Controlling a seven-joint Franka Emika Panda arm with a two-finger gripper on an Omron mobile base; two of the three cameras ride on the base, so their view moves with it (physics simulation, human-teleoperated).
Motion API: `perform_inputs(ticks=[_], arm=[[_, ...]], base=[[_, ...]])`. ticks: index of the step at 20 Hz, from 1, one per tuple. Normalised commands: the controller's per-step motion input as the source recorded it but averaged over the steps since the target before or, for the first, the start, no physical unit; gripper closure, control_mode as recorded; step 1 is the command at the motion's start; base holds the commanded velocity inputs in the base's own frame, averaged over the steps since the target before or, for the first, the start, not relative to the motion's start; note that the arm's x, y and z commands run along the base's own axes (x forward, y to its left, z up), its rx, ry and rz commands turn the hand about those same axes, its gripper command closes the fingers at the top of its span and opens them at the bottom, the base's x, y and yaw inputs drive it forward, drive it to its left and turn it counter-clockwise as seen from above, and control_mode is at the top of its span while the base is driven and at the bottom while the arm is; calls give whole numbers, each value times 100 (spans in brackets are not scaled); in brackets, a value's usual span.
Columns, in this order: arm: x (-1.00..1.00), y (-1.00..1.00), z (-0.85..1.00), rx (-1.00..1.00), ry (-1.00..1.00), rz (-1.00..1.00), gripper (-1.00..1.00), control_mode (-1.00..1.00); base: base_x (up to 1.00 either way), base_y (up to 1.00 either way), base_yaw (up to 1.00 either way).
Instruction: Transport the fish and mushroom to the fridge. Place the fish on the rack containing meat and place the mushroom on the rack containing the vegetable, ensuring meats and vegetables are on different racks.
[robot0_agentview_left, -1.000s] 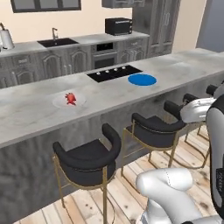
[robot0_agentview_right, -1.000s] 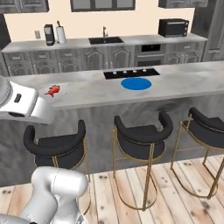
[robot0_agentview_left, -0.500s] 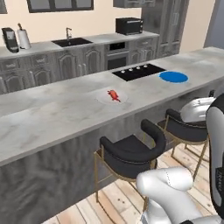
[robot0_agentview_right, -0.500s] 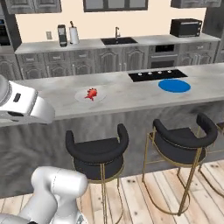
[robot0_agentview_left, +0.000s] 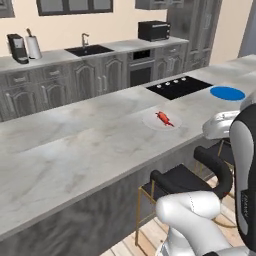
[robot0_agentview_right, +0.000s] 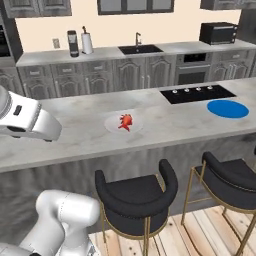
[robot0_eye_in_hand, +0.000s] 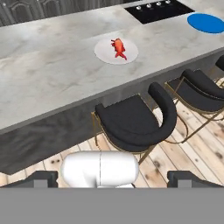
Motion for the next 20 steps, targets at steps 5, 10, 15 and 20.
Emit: perform_inputs(ticks=[5,10,15,20], arm=[[0,0,0,0,0,0,-100,100],[0,0,0,0,0,0,-100,100],[0,0,0,0,0,0,-100,100],[0,0,0,0,0,0,-100,100]], base=[[94,-31,-13],[100,24,-43],[81,19,-18],[68,19,8]])
